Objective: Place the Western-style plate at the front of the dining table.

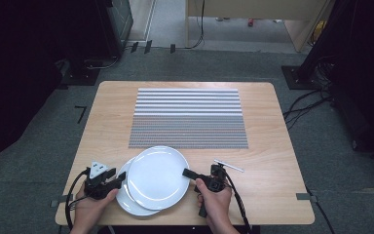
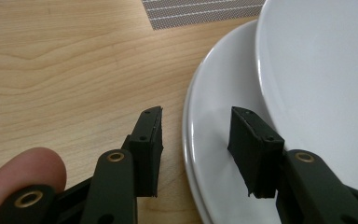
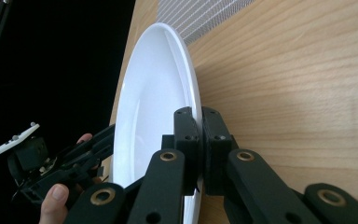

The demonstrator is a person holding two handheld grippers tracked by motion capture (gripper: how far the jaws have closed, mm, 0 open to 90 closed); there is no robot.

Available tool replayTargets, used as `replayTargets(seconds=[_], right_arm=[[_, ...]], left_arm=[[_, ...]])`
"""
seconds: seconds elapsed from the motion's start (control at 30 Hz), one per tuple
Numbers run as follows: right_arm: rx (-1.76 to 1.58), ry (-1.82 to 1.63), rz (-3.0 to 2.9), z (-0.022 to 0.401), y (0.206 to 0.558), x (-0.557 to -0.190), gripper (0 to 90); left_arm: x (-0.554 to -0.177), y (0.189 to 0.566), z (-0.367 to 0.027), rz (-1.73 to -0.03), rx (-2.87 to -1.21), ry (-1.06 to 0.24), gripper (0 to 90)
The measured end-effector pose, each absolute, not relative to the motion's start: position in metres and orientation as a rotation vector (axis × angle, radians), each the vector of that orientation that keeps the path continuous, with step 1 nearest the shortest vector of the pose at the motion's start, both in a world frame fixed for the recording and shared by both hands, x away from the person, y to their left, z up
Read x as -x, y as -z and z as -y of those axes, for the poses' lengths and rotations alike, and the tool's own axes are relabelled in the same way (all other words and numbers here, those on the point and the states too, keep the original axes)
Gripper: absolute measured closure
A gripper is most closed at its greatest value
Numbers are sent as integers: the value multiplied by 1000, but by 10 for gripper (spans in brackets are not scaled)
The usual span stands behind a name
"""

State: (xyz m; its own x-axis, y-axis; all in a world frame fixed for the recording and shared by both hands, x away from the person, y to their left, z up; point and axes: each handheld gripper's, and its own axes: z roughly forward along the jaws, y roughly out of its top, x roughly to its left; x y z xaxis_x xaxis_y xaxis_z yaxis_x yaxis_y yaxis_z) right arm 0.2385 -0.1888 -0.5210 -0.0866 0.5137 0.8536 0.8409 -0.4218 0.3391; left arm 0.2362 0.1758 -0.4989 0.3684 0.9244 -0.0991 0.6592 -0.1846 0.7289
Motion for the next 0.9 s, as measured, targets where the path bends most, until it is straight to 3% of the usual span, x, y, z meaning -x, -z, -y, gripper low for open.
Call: replayTargets(seconds=[0.23,0.53,0.77,0.9], right_arm=[[1887,1541,1502,194,517,-238,876],[1854,1598,1492,203,508,-240,876],[1835,1648,1525,207,497,-239,875],[1796,1667,1506,208,491,-240,875]], left_arm=[[-234,488,-182,-1355,-1830,-441,557],[-236,484,-184,-1311,-1703,-158,566],[-237,477,-178,-1279,-1624,-10,609],[-240,470,-173,-1290,-1614,7,650]])
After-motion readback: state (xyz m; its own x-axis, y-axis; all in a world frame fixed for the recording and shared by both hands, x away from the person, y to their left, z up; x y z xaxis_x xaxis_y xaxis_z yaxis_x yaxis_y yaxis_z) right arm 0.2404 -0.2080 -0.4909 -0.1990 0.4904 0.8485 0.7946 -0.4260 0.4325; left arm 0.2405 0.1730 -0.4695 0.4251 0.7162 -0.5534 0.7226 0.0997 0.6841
